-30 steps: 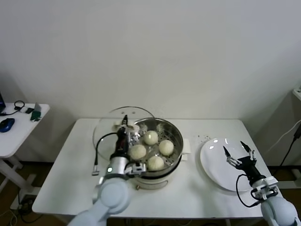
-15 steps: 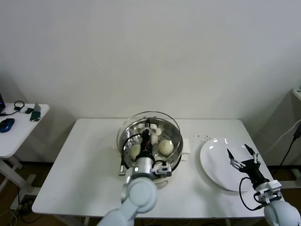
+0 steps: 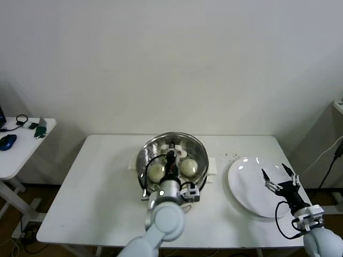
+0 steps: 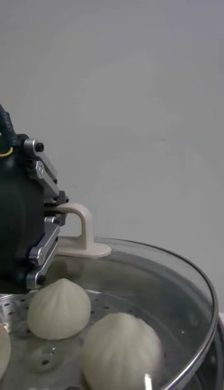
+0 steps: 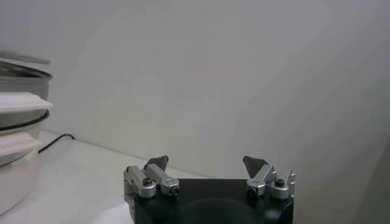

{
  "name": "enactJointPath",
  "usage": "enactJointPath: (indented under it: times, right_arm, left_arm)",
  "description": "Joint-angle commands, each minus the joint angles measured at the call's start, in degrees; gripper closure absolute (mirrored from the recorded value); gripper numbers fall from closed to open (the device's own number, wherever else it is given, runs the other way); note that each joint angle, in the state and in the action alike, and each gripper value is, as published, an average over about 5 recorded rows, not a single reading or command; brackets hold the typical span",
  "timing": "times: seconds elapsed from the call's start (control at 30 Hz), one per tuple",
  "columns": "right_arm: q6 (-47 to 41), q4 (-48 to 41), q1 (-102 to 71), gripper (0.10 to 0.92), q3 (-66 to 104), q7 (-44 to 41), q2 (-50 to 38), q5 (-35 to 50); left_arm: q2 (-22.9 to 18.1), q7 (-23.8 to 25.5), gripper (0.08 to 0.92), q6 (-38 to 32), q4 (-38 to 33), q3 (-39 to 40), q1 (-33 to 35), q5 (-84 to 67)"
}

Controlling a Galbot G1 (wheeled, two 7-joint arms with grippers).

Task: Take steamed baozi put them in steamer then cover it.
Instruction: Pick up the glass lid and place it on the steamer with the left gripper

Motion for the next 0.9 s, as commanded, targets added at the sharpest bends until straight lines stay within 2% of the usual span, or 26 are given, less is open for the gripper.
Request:
enactJointPath:
  times: [0.03,0.9]
  right_arm:
    - [0.06,-0.04,-0.07,0.203,0.38,-0.1,0.05,-0.04]
    - [0.5,-0.22,-0.25,0.203,1.32,-0.91,0.65,-0.02]
  left_arm:
    - [-0.76,0.45,0.845,1.93,1.33,0.07,-0.19,1.61]
    - [-0.81,-0.98,0.845,1.68,2.79,0.46,0.34,2.59]
